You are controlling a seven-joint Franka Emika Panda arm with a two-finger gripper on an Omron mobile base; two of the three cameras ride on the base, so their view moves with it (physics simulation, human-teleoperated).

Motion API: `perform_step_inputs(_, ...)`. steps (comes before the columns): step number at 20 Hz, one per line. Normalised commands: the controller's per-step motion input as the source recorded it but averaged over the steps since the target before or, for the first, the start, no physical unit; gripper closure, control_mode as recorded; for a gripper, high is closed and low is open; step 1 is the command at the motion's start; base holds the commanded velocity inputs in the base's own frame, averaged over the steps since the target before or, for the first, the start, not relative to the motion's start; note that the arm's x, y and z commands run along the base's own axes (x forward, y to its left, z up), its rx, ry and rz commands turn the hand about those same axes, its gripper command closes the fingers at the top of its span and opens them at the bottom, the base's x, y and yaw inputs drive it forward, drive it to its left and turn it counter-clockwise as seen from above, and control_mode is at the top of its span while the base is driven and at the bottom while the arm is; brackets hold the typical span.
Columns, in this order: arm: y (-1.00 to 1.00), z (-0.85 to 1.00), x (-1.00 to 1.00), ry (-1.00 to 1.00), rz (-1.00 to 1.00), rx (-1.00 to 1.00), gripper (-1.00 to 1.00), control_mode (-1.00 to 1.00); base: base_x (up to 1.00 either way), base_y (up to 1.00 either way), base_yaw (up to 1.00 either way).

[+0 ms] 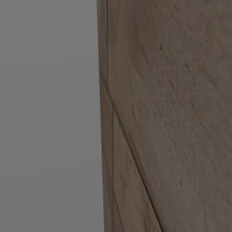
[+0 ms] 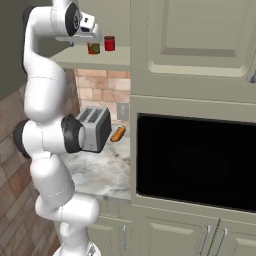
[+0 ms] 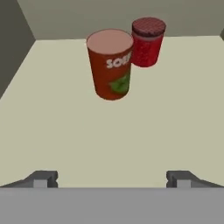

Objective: Pick the canned food and boxed food from the counter and place them in the cabinets closest to them.

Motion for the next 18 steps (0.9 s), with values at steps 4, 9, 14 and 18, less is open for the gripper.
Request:
perform_step_inputs(4, -0.13, -0.62, -1.00, -0.02, 0.05, -0.04, -1.00, -1.00, 0.00, 0.00, 0.00)
perform_step_inputs(9, -0.14, -0.64, -1.00, -0.02, 0.04, -0.04, -1.00, -1.00, 0.00, 0.00, 0.00)
perform_step_inputs(14, -0.18, -0.72, -1.00, -0.03, 0.05, -0.03, -1.00, -1.00, 0.00, 0.00, 0.00)
perform_step_inputs(18, -0.26, -0.80, -1.00, -0.10, 0.05, -0.08, -1.00, -1.00, 0.00, 0.00, 0.00)
